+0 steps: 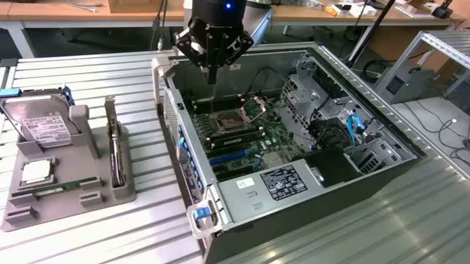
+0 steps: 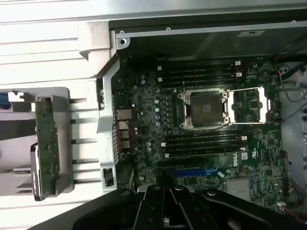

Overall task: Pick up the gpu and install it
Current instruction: 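Reach for the gpu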

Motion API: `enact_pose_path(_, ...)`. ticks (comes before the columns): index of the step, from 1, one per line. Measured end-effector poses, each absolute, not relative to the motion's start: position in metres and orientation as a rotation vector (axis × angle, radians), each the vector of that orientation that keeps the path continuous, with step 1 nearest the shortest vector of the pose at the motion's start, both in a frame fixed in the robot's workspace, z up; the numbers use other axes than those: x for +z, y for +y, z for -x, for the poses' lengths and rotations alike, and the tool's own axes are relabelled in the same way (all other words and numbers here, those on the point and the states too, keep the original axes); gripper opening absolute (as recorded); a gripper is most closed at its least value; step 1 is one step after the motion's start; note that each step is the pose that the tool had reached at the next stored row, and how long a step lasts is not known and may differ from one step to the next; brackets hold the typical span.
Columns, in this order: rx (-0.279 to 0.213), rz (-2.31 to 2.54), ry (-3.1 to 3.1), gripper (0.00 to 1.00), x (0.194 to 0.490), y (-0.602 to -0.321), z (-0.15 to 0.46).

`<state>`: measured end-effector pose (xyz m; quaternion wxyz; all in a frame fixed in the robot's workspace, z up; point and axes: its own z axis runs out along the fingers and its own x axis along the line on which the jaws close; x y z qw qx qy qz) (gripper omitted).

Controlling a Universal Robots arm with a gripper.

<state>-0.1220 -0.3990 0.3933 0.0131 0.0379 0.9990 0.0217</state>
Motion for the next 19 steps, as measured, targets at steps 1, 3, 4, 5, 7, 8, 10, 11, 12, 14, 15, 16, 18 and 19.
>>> enact_pose_path(1,0.068,-0.118,3.112,0.11,0.393,-0.399,0.124)
enact_pose_path(3,0.068,-0.118,3.113,0.11,0.393,-0.399,0.126)
enact_pose_path(4,0.068,-0.118,3.113,0.11,0.393,-0.399,0.127)
enact_pose_path(5,0.068,-0.118,3.113,0.11,0.393,-0.399,0.128)
enact_pose_path(7,0.068,-0.118,3.112,0.11,0.393,-0.399,0.129)
enact_pose_path(8,0.068,-0.118,3.112,0.11,0.393,-0.399,0.13)
enact_pose_path(10,0.068,-0.118,3.112,0.11,0.393,-0.399,0.131)
enact_pose_path(11,0.068,-0.118,3.112,0.11,0.393,-0.399,0.131)
enact_pose_path(12,0.068,-0.118,3.113,0.11,0.393,-0.399,0.132)
enact_pose_path(14,0.068,-0.118,3.113,0.11,0.393,-0.399,0.133)
enact_pose_path(15,0.068,-0.118,3.113,0.11,0.393,-0.399,0.133)
enact_pose_path(16,0.068,-0.118,3.112,0.11,0.393,-0.399,0.134)
enact_pose_path(18,0.068,-0.118,3.112,0.11,0.393,-0.399,0.135)
enact_pose_path(19,0.068,-0.118,3.113,0.11,0.393,-0.399,0.136)
